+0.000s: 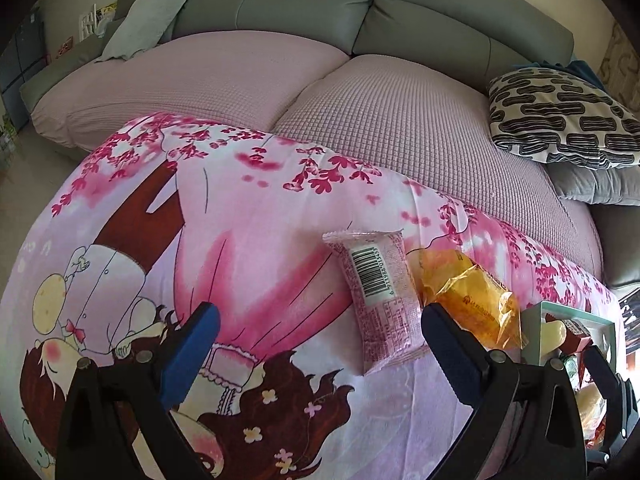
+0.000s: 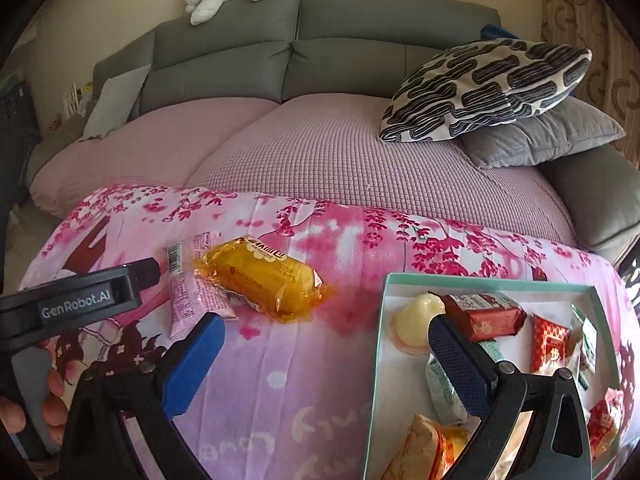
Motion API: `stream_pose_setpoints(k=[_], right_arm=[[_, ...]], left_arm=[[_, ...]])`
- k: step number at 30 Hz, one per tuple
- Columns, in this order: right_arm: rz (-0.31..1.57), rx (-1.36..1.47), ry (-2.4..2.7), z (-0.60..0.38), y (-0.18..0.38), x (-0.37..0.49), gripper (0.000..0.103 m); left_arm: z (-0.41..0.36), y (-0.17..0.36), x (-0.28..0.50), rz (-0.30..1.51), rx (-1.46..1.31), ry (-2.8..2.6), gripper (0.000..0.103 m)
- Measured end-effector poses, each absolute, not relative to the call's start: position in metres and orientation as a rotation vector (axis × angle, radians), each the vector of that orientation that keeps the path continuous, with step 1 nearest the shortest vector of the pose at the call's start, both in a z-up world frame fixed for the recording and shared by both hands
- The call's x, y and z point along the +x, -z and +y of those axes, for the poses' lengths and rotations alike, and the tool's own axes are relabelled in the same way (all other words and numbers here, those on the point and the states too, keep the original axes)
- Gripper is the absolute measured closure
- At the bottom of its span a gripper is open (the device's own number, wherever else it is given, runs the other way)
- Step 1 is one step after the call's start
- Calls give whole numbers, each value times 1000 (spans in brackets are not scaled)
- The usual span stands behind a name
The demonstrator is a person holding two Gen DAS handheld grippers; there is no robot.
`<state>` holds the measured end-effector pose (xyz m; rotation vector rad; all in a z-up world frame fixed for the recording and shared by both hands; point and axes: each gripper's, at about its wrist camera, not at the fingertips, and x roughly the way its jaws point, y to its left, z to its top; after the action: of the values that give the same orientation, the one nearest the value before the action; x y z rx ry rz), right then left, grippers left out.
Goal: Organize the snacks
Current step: 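Grasp the yellow bread packet with right gripper while left gripper grasps pink barcode packet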
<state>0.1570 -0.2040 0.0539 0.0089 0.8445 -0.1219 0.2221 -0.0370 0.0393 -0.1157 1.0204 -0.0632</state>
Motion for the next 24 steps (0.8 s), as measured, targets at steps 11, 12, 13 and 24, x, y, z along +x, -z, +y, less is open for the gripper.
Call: stream_pose_setpoints(k=[11, 12, 13, 24], right_arm=[[926, -180, 27, -182, -26, 206, 3], [928, -185, 16, -180, -24, 209, 3], [931, -193, 3, -178, -22, 213, 5], [948, -246, -96, -153, -8, 228, 49]], left_arm=[[-66, -8, 254, 1109, -98, 144, 4], [-65, -6, 256, 1113, -100, 140, 5], [-64, -5, 258, 1114, -102, 136, 6], [-54, 1, 263, 1116, -158, 162, 40]])
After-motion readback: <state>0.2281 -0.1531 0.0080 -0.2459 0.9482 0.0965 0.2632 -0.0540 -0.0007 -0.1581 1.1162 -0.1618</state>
